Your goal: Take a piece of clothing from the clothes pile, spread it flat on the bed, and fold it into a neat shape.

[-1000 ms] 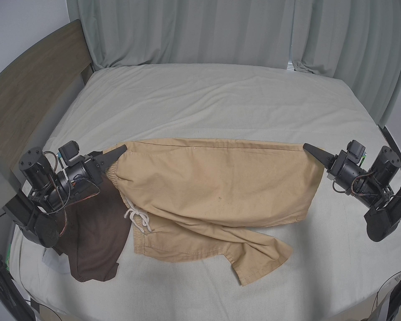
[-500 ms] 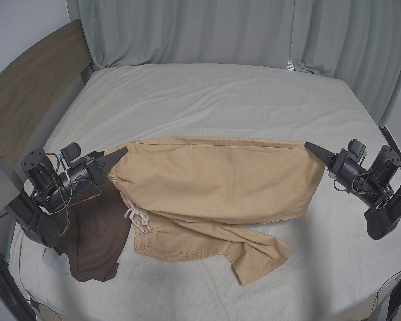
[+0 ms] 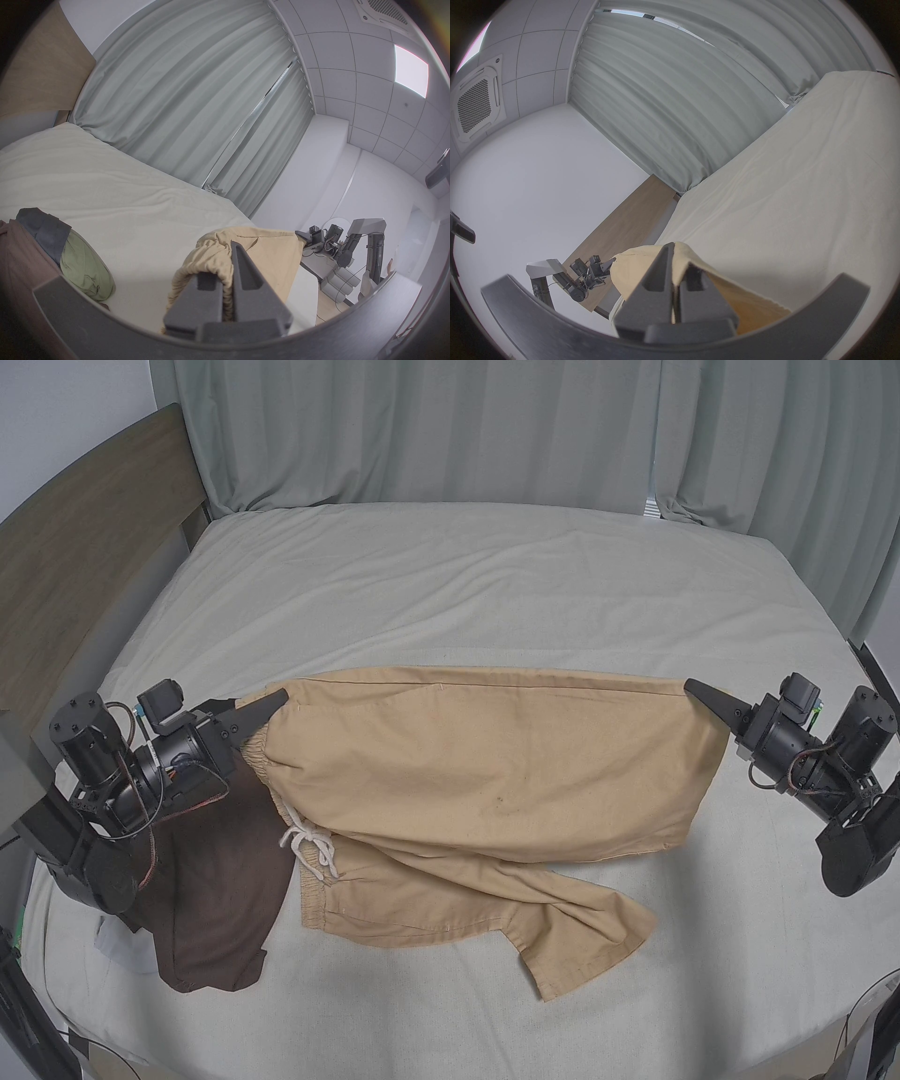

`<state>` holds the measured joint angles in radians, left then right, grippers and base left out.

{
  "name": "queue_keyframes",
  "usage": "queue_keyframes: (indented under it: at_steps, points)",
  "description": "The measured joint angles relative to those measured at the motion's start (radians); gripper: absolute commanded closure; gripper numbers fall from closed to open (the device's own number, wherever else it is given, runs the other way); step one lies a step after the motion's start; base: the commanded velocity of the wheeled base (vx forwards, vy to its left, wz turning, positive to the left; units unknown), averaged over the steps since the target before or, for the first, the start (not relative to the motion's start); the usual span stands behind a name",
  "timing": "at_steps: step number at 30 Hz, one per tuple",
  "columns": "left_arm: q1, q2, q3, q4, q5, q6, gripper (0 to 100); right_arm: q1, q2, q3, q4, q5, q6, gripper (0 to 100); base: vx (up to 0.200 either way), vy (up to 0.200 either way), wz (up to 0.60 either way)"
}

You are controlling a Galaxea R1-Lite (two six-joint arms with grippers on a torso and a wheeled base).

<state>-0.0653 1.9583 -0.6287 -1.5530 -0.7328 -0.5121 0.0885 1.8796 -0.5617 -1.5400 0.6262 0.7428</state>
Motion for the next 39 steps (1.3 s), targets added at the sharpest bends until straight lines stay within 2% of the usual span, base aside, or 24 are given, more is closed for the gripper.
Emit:
queue_keyframes:
  at_steps: [14, 22, 30, 39]
  points:
    - [-0.006, 0.020, -0.023, 0.000, 0.015, -0.018, 100, -0.034, 0.079, -0.109, 0.000, -0.014, -0.003, 100, 0.000, 0.000, 0.00]
    - [-0.008, 0.077, -0.108, 0.000, 0.076, -0.034, 100, -0.039, 0.141, -0.198, 0.001, -0.011, -0.003, 100, 0.000, 0.000, 0.00]
    - [-0.007, 0.136, -0.190, 0.000, 0.087, -0.084, 100, -0.035, 0.216, -0.292, 0.002, -0.011, -0.003, 100, 0.000, 0.000, 0.00]
    - [-0.011, 0.221, -0.259, 0.000, 0.118, -0.096, 100, -0.039, 0.316, -0.383, 0.002, -0.012, -0.003, 100, 0.000, 0.000, 0.00]
